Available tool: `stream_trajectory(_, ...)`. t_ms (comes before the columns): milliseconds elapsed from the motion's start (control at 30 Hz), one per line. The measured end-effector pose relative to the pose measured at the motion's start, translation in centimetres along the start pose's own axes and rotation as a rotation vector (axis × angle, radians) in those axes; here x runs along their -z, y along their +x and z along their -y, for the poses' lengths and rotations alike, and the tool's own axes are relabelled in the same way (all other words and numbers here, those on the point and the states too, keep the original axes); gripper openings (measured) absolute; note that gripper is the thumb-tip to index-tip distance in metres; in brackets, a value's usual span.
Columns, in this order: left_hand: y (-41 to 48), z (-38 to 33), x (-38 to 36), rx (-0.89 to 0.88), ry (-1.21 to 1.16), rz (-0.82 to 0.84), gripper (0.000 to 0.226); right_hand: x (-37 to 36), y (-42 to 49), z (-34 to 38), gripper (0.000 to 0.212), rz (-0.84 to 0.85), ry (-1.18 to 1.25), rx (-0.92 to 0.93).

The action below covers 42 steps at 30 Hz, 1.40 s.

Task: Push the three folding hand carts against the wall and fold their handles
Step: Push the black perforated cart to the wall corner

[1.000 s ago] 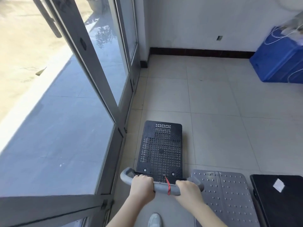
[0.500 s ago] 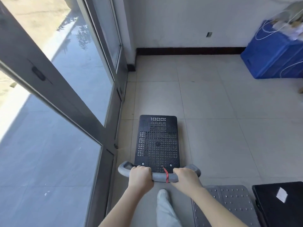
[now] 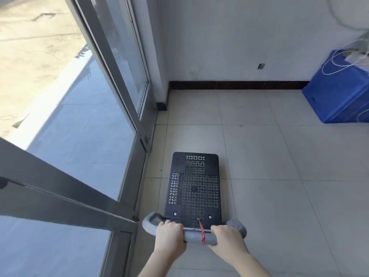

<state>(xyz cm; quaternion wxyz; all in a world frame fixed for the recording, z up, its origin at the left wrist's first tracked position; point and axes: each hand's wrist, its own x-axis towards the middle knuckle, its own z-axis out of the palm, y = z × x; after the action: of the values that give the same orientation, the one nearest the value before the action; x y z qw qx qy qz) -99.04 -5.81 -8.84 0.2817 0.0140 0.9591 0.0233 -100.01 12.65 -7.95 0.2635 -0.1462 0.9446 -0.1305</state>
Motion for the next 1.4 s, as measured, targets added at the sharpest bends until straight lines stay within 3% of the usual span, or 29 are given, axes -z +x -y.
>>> stream_trajectory(433, 16.0, 0.8, 10.8, -0.031, -0.003, 0.003, 0.028, 9.9, 16.1, -3.8, 0.018, 0.040, 0.075, -0.083)
stream_trajectory(833, 30.4, 1.9, 20.2, -0.011, -0.011, -0.004, 0.028, 19.9, 30.2, -6.0, 0.016, 0.031, 0.034, -0.049)
stream_trajectory(967, 35.0, 1.4, 23.3, 0.001, -0.052, 0.003, 0.017, 23.2, 34.8, -7.8, 0.006, 0.086, 0.062, -0.039)
stream_trajectory(1167, 42.6, -0.2, 28.0, 0.021, -0.057, 0.029, 0.030, 28.4, 42.2, -11.3, 0.012, 0.124, 0.027, -0.035)
stream_trajectory(1400, 51.2, -0.4, 33.4, 0.022, -0.045, 0.027, 0.028, 34.2, 50.9, -14.0, 0.019, 0.115, 0.049, 0.015)
